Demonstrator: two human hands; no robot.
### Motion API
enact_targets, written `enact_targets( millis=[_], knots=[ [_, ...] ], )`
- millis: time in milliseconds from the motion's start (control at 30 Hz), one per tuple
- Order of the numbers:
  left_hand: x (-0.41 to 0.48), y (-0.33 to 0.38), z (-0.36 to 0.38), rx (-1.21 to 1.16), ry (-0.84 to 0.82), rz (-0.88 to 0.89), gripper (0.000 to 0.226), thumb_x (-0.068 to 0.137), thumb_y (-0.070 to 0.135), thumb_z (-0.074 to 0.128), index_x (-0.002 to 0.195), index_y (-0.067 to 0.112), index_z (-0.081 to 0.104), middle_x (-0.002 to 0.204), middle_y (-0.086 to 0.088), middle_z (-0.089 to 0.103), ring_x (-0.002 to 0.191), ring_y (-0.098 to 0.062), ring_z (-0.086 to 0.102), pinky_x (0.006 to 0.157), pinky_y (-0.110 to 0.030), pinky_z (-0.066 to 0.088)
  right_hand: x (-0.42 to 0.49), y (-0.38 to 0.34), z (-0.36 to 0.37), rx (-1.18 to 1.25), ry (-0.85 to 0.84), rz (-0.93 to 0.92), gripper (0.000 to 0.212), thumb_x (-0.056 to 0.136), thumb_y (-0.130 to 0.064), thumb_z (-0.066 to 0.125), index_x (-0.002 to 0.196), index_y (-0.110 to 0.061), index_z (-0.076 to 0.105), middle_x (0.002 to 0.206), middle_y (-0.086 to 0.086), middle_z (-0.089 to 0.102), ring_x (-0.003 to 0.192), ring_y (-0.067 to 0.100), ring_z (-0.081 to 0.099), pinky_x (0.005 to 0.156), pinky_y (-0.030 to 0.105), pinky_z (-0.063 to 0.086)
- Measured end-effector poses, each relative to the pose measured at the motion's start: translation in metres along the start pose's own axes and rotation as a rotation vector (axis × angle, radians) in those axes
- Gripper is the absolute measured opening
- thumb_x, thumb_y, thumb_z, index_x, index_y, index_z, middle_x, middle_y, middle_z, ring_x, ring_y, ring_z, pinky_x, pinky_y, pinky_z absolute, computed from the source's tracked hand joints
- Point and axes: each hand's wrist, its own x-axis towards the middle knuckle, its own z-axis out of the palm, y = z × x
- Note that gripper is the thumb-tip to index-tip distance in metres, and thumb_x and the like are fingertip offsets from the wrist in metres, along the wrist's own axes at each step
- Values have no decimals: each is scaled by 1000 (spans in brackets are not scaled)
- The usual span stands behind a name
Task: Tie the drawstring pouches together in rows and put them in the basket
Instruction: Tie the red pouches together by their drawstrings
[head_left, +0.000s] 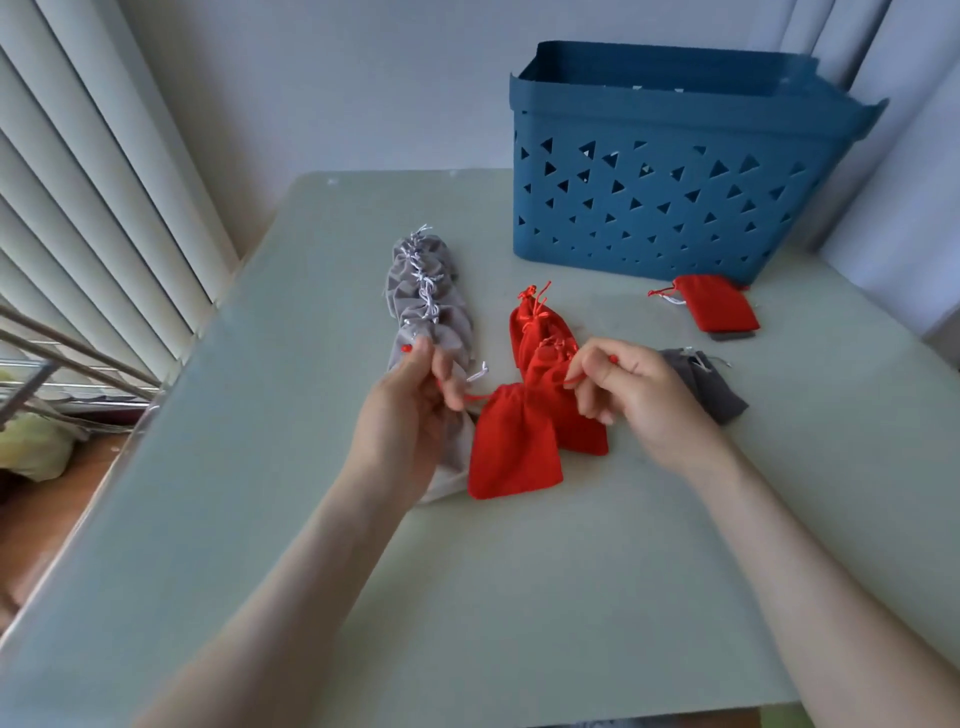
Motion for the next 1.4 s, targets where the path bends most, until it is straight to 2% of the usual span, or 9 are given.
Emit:
enact_targets(
  millis=[100, 267, 467, 600, 700, 900, 1133, 1267, 1400],
  knots=[
    [1, 1, -6, 22, -63, -54, 34, 98, 21, 36, 65, 15, 44, 37, 6, 32, 52, -13, 20, 54, -18, 36, -3, -2, -5, -6, -36, 36, 30, 100, -10, 39, 73, -7, 52, 47, -5, 50, 48, 3, 44, 48, 11, 34],
    [0, -2, -10, 202, -263, -457, 21, 88, 25, 45, 72, 12, 48, 34, 8, 27, 41, -7, 30, 47, -16, 29, -6, -8, -3, 35, -256, 24, 27, 91, -21, 42, 72, -11, 57, 50, -3, 54, 50, 3, 47, 49, 13, 32],
    [-7, -10, -3, 536, -352, -390, 31, 94, 30, 45, 78, 10, 63, 46, 2, 33, 45, -9, 25, 52, -25, 14, -7, -10, 4, 107, -273, -16, 4, 84, -10, 53, 84, -10, 57, 64, -10, 58, 58, 3, 55, 56, 14, 38],
    [-9, -12, 2, 721, -363, -289, 55, 101, 33, 38, 54, 21, 65, 57, -4, 29, 43, -8, 18, 38, -17, 15, -8, -11, 15, 77, -325, -50, 7, 81, -5, 60, 78, -9, 56, 65, -4, 62, 65, 5, 59, 71, 20, 49],
    [-10, -14, 5, 801, -410, -250, 44, 102, 25, 37, 69, 18, 65, 47, 6, 30, 44, -8, 20, 38, -17, 17, -8, -13, 24, 68, -300, -65, 11, 78, -7, 66, 73, -15, 61, 65, 0, 60, 54, 12, 54, 61, 26, 46],
    [-13, -10, 8, 790, -666, -333, 24, 81, 16, 41, 79, 6, 63, 46, 6, 31, 47, -9, 28, 49, -19, 25, -10, -19, 27, 163, -274, -84, 11, 79, -2, 65, 76, -9, 57, 58, 10, 55, 34, 22, 54, 40, 21, 42],
    [-11, -7, 2, 691, -753, -427, 33, 84, 25, 40, 77, 3, 64, 53, 0, 46, 53, -10, 39, 55, -17, 34, -9, -13, 33, 9, -265, -63, 16, 80, -15, 65, 71, -28, 62, 66, 24, 56, 55, 20, 57, 55, 18, 43],
    [-9, -10, 2, 698, -667, -355, 47, 96, 38, 39, 72, 5, 62, 48, 1, 44, 48, -9, 37, 51, -17, 32, -7, -10, 29, -32, -180, -53, 6, 89, -18, 55, 94, -19, 58, 67, -10, 57, 66, 3, 53, 69, 16, 42],
    [-5, -8, 0, 528, -594, -381, 45, 93, 38, 38, 75, 6, 65, 49, -3, 45, 49, -13, 40, 56, -23, 34, -11, -12, 24, 22, -205, -62, 19, 90, -21, 52, 105, -9, 53, 62, -6, 55, 63, 7, 53, 69, 20, 42]
  ],
)
